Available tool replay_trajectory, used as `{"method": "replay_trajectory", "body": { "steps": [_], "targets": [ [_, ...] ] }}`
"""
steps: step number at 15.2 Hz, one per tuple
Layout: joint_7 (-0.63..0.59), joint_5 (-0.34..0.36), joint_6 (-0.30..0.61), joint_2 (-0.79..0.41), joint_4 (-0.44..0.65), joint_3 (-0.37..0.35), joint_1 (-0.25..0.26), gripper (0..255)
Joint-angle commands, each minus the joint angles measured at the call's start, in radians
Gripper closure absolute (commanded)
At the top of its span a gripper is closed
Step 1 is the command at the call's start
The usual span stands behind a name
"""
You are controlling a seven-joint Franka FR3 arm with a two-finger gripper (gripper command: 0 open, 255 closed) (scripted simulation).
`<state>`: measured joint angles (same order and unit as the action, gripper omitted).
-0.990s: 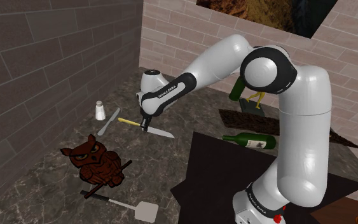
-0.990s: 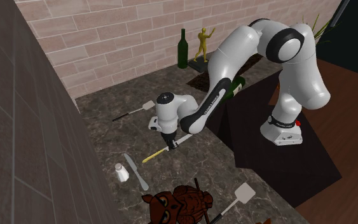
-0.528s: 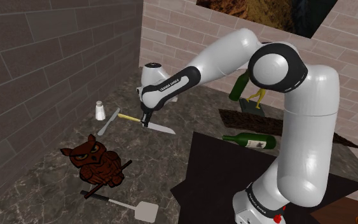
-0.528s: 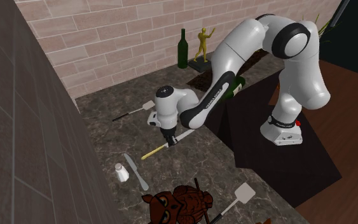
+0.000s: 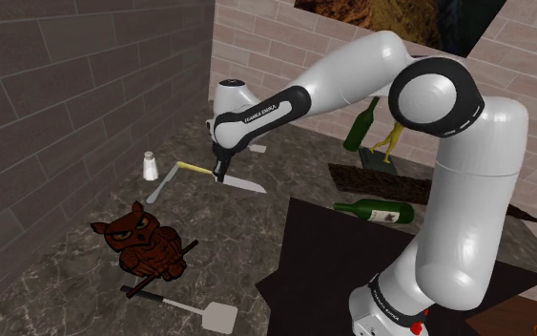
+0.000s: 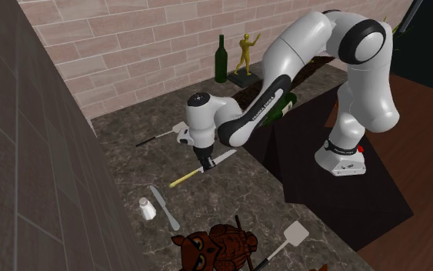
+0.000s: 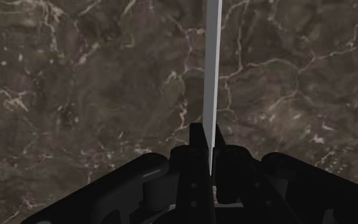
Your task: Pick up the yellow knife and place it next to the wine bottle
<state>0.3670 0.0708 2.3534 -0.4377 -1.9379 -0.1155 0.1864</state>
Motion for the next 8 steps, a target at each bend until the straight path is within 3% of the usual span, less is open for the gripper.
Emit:
{"method": "replay_trajectory", "body": {
  "steps": [1,8],
  "targets": [
    [0.001,-0.003,-0.021,0.016,0.005,-0.002,-0.001,255],
    [0.008,-0.013,-0.097,0.074,0.023,-0.007,-0.004,255]
  ]
}}
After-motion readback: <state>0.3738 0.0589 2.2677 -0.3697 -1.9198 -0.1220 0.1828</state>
